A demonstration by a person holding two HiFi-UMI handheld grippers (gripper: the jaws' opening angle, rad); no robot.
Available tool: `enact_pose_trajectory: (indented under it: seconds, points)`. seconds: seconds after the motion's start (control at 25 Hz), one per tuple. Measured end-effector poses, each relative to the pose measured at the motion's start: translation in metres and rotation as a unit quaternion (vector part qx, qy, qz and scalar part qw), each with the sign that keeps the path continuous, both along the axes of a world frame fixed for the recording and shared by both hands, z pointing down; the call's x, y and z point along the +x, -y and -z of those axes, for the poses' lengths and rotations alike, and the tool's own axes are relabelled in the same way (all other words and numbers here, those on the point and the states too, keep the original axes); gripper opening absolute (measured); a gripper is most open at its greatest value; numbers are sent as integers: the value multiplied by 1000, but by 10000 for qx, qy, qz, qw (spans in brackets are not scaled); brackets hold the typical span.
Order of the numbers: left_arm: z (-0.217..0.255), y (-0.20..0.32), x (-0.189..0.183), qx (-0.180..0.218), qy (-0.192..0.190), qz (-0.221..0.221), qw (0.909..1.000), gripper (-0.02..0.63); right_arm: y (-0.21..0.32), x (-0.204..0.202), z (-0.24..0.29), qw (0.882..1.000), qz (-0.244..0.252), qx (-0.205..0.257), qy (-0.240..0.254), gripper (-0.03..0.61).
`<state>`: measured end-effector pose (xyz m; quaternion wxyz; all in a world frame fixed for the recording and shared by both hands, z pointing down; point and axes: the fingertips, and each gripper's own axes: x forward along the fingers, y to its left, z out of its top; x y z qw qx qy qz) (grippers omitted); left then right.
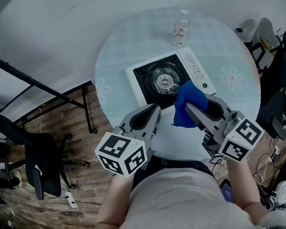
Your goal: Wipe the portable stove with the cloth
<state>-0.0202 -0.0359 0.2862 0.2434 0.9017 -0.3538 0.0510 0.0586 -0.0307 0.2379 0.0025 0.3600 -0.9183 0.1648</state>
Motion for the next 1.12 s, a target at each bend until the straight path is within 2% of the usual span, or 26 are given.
enact_pose_trajectory:
  seconds: [0.24,0.72,1.12]
  points:
    - [-3,-4,-5,-38,2,67,10000,32,-4,-7,-4,9996,237,-97,-147,97]
    - [-8,-15,-2,-122,39,-10,9999,32,-21,-24,-9,9900,1213,-88,-714,97]
    - [-14,-13,5,-137,115,-46,9998,32,-15,-19,-9,9886,1242,1,-852,97]
